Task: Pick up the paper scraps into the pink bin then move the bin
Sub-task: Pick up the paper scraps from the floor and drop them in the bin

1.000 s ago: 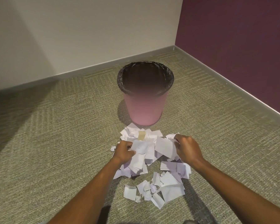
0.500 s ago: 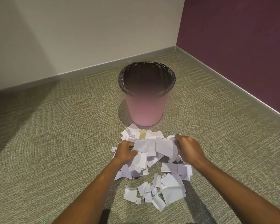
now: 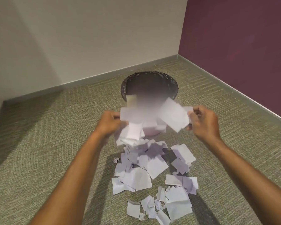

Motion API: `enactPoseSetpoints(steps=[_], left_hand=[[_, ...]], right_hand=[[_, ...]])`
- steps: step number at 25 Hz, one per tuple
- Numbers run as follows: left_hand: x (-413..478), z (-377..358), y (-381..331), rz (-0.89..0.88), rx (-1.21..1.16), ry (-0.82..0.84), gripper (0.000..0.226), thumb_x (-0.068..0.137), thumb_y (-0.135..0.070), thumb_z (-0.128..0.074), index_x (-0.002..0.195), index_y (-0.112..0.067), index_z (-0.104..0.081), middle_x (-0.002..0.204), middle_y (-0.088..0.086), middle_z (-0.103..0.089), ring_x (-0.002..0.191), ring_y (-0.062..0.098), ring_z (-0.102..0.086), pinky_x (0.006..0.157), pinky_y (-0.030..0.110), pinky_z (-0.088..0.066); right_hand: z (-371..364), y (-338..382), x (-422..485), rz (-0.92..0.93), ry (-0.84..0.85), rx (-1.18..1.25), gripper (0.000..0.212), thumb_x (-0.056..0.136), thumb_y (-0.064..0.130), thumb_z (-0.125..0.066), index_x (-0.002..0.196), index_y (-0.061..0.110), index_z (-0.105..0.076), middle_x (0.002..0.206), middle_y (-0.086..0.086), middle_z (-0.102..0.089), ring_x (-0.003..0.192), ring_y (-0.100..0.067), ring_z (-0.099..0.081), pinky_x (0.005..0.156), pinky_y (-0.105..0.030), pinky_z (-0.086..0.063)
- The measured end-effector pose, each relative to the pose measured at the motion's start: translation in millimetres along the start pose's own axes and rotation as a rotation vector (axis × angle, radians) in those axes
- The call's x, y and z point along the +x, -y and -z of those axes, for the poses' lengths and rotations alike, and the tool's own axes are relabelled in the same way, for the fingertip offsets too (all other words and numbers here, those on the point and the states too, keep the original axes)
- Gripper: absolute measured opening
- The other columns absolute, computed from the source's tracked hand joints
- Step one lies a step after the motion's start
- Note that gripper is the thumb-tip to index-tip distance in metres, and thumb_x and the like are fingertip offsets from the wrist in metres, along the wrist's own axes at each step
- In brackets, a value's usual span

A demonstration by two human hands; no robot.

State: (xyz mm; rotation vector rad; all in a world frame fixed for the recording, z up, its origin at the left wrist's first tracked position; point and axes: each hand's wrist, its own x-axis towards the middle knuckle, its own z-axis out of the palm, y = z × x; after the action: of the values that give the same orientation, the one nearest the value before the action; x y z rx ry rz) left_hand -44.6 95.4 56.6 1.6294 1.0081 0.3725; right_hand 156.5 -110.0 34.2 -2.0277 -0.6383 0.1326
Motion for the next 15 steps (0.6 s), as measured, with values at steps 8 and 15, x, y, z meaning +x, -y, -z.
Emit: enactPoseSetpoints(steps=[8,15], left_hand=[[98,-20,-88,0.033,-0.136,-0.239,0.022,0.081,0.011,-0.065,0.099,-0.002,-0.064,0.084,0.003,-0.061,0.071,0.018,-0.064,0.060,0.025,-0.057],[123,-55,-70,-0.036,-0.051,-0.124,0.021,0.077,-0.009,-0.078,0.090,-0.008,-0.062,0.095,0.009,-0.067,0.084,0.024,-0.068,0.073,0.036,-0.060]], right_hand=[[-29,59,114,-0.031,-0.179,-0.009,0.012,0.096,0.007,-0.056,0.088,0.015,-0.058,0.094,-0.008,-0.068,0.073,-0.022,-0.071,0.051,-0.031,-0.058],[-67,37,127,-0.036,0.111,-0.012,0.030,0.091,0.003,-0.059,0.074,0.028,-0.057,0.090,-0.006,-0.068,0.082,-0.025,-0.072,0.075,-0.045,-0.061]])
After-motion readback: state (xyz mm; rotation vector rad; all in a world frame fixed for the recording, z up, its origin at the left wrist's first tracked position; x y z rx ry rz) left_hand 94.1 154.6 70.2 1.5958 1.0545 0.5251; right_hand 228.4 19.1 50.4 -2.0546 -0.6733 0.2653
